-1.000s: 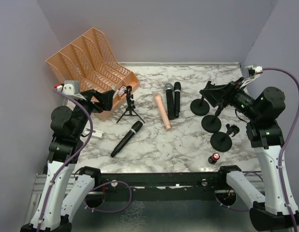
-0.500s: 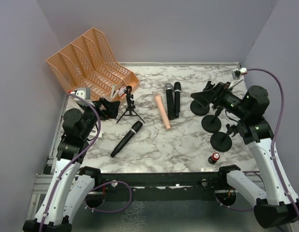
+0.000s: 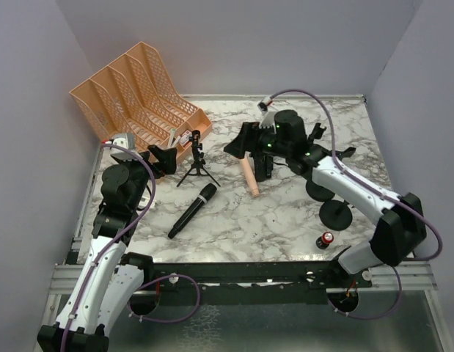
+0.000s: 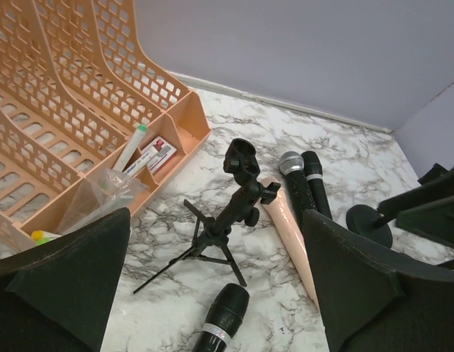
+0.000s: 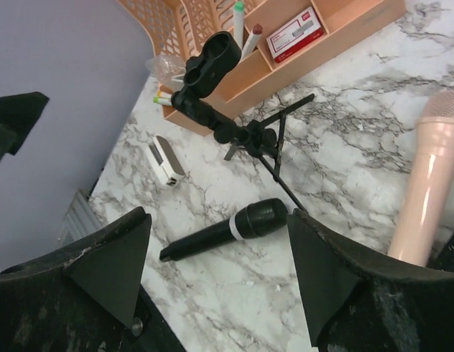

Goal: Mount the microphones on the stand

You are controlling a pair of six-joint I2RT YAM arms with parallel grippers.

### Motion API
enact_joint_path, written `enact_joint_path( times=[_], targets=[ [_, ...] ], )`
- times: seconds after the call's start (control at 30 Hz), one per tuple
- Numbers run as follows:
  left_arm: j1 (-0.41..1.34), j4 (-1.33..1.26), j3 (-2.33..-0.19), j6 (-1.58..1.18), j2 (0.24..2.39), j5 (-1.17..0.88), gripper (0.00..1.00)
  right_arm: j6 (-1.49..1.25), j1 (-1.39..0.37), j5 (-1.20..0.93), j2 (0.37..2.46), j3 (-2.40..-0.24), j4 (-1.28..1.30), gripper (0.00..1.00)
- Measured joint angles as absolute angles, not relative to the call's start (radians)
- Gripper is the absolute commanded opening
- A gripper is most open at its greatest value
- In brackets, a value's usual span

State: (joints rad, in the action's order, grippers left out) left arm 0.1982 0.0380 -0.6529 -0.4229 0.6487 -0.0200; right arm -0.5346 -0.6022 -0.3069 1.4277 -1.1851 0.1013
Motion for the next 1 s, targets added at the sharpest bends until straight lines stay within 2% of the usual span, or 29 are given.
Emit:
enact_joint_path(
  times=[0.37,0.77,1.0],
  targets=[
    [0.198,-0.046,-0.617,-0.434,0.653,-0.035,0.99,-0.467,-0.688,-0.364,1.818,-1.278,-0.133,0.77],
    [0.198,-0.074,-0.601,-0.454,0.682,-0.064,0.99,-0.438,-0.704,-0.455,1.948,-1.330,-0.363,0.68],
    [0.198,-0.081,-0.599,-0.456,0.682,-0.064,0.99,-0.412,-0.717,-0.481,2.004,-1.370,-0.422,0.57]
  ],
)
